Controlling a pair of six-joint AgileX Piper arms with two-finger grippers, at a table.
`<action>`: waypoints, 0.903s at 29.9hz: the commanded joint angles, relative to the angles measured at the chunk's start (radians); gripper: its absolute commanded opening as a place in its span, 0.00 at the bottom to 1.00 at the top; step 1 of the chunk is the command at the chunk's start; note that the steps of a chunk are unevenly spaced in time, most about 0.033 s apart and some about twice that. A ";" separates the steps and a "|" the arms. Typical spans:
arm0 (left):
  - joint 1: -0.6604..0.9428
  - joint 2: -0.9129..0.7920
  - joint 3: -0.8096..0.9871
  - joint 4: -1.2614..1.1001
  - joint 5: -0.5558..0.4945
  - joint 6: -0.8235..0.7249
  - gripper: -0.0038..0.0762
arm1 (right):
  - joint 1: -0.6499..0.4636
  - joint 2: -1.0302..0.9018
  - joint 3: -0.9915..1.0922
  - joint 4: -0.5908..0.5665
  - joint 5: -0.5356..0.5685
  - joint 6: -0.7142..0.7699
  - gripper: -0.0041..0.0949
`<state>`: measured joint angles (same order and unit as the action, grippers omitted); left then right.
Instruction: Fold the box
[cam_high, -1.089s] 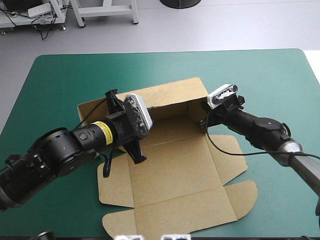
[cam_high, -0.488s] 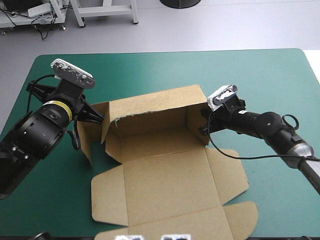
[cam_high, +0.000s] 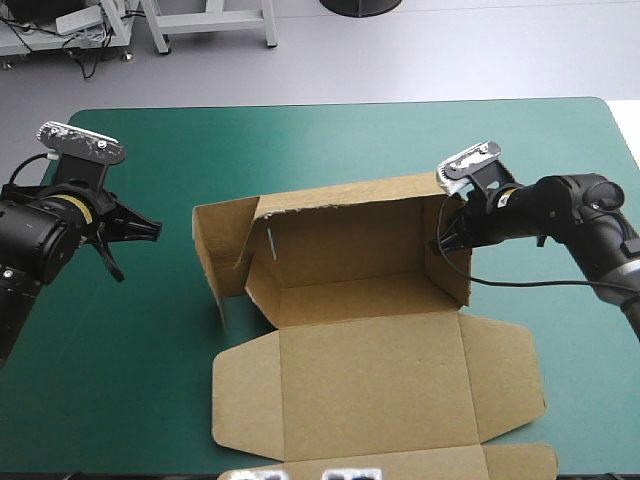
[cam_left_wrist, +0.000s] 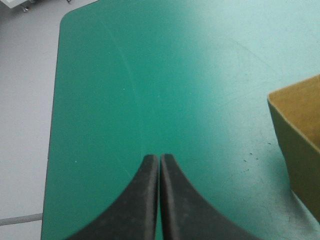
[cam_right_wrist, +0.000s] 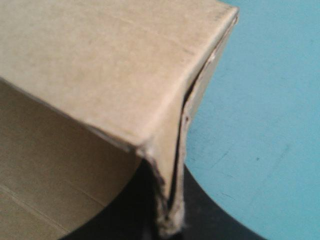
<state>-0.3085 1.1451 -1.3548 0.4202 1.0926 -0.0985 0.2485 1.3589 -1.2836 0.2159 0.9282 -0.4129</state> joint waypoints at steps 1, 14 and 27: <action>0.040 -0.018 -0.034 -0.066 -0.066 0.059 0.05 | -0.005 -0.006 -0.088 -0.089 0.087 0.029 0.02; 0.045 -0.018 -0.034 -0.081 -0.060 0.107 0.05 | -0.005 0.276 -0.219 -0.093 0.214 0.046 0.02; 0.045 -0.018 -0.034 -0.089 -0.058 0.133 0.05 | -0.005 0.445 -0.503 -0.093 0.230 0.078 0.09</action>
<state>-0.2633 1.1451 -1.3548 0.3214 1.0795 0.0310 0.2451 1.8347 -1.7306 0.1617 1.1000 -0.3196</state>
